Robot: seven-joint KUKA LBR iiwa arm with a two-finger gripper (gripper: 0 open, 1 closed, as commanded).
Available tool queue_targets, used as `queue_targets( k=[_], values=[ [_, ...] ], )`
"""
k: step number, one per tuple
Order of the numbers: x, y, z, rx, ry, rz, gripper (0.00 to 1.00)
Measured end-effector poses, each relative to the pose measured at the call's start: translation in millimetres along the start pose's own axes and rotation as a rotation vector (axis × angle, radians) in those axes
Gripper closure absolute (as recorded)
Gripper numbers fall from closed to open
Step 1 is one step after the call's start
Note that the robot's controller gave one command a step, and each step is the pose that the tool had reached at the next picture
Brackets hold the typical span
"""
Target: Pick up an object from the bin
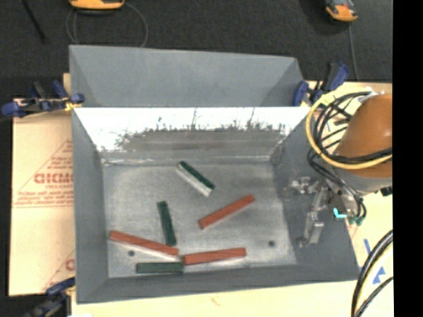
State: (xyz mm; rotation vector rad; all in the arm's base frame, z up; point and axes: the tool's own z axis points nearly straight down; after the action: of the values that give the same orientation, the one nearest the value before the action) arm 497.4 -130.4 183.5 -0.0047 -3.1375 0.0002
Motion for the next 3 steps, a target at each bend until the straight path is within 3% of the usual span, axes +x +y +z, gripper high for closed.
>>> queue_targets(
  k=[1, 2, 3],
  values=[
    [-1.9, 0, -4, 0.002, -0.007, -0.003, 0.0],
    [-25.9, 49, 67, 0.002, -0.014, -0.028, 0.0],
    [-41.2, 74, 76, -0.001, -0.003, 0.011, 0.0]
  ],
)
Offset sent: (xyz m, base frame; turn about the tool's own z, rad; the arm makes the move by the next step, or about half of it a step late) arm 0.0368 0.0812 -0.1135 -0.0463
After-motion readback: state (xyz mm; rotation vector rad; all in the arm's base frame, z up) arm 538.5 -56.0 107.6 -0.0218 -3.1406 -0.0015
